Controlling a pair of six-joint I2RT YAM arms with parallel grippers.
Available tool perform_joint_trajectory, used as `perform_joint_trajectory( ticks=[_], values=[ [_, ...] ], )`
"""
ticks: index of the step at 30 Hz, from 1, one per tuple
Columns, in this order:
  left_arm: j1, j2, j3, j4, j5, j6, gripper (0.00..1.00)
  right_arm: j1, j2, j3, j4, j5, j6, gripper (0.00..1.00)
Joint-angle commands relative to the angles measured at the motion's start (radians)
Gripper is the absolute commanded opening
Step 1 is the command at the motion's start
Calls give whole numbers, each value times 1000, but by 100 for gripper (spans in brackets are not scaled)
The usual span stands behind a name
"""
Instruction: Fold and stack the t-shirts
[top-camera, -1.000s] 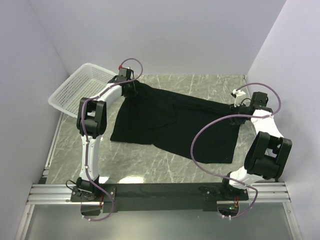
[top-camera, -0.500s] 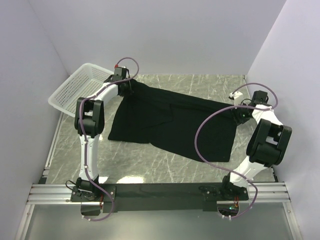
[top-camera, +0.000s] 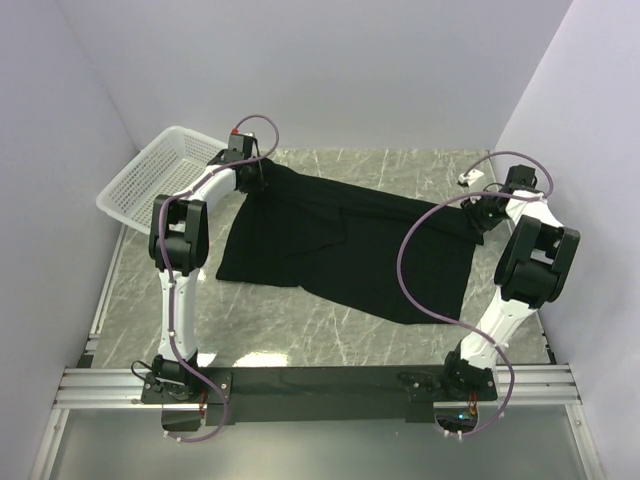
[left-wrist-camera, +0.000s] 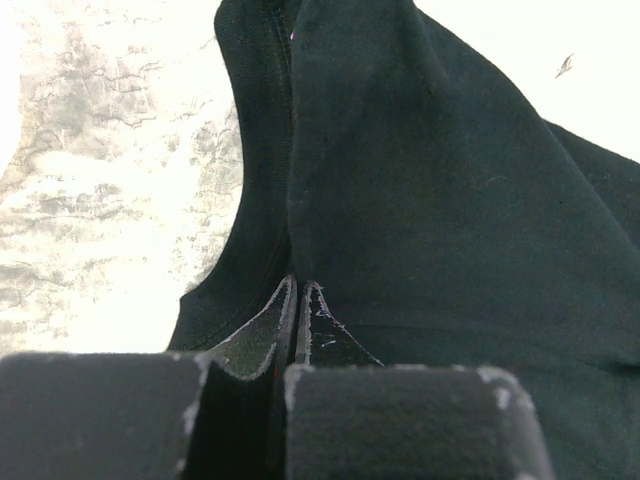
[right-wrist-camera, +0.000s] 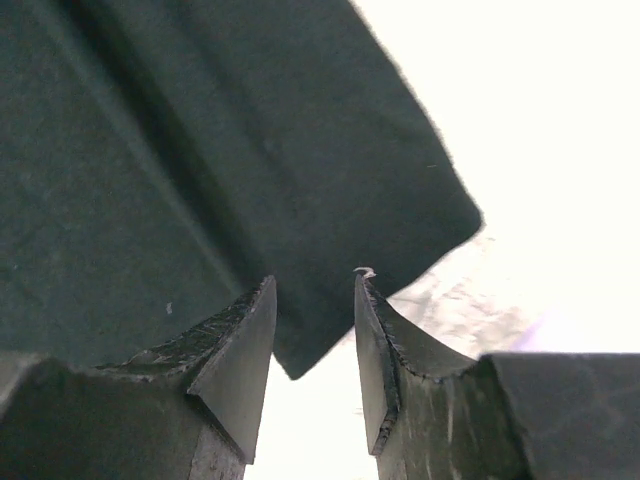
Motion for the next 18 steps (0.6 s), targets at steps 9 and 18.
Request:
perform_joint_trajectory(
  ticks=[9,18],
  values=[
    [10,-24,41,15,29,38,1,36,-5,-34,-83,14,-65,43],
    [13,-5,75,-6,1,55,1,39,-4,-71,-79,18,-69,39]
  ],
)
